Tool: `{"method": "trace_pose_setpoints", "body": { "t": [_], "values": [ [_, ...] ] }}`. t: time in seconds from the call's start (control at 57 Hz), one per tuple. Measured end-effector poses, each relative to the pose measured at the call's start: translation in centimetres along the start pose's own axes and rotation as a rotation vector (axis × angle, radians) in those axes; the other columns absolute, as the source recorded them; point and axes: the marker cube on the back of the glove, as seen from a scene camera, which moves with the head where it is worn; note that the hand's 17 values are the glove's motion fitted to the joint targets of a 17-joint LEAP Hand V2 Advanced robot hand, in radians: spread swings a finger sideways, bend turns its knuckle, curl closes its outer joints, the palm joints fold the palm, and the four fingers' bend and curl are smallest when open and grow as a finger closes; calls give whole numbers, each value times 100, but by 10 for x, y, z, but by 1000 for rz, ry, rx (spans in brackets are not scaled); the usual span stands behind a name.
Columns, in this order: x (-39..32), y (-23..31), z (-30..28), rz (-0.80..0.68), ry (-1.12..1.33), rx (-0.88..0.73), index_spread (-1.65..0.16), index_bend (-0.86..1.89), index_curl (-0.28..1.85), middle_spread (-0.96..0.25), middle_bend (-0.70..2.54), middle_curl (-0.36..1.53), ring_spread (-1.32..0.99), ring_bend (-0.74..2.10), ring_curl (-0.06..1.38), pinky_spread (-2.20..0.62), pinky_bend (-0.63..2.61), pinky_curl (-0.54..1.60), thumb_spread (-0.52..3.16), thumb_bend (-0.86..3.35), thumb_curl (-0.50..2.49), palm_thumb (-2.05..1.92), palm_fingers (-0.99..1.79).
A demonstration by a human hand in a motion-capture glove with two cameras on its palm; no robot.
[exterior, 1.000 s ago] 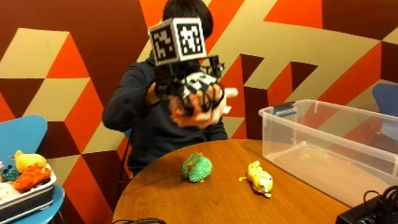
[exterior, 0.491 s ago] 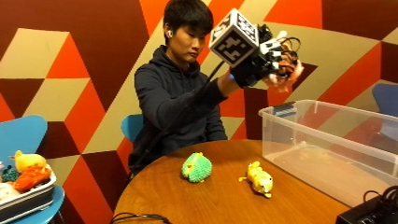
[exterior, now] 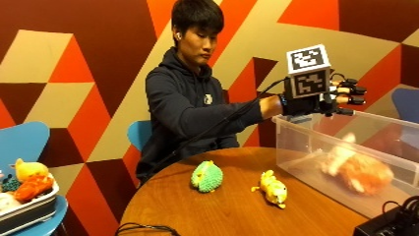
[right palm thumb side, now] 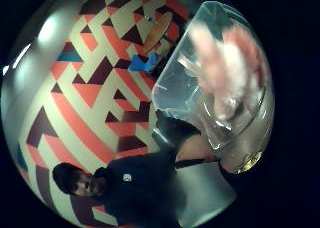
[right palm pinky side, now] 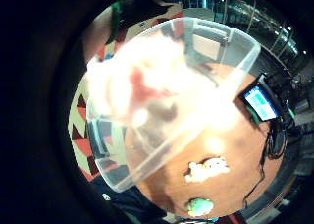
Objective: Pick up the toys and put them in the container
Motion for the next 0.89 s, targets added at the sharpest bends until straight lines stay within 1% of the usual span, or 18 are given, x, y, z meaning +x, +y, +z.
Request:
{"method": "trace_pose_setpoints", "body": {
  "t": [0.105, 0.228, 0.333, 0.649, 0.737, 0.807, 0.895],
  "values": [
    [1, 11, -15, 6, 45, 27, -31, 15, 63, -4, 24, 46, -6, 21, 34, -1, 76, 37, 100, -4, 66, 13, -29],
    [-1, 38, -43, 23, 106, 10, -30, 15, 57, -2, 18, 43, -4, 14, 29, 1, 65, 34, 108, -2, 58, 13, -19],
    [-3, 71, -66, 51, 196, -7, -29, 16, 53, -2, 17, 42, -2, 14, 27, 2, 61, 33, 112, -1, 53, 14, -15],
    [-13, 157, -106, 76, 399, -83, -28, 17, 47, -2, 17, 37, -1, 15, 22, 2, 56, 32, 119, -2, 43, 16, -11],
    [-6, 182, -116, 132, 450, -122, -28, 17, 46, -2, 17, 36, -1, 17, 22, 2, 55, 32, 120, -2, 41, 14, -9],
    [2, 202, -120, 161, 467, -137, -27, 17, 45, -2, 17, 35, -1, 17, 22, 3, 56, 33, 121, -2, 40, 13, -8],
    [15, 225, -124, 191, 409, -155, -27, 17, 44, -2, 19, 35, -1, 16, 21, 3, 57, 33, 123, -2, 38, 12, -7]
  ]
}}
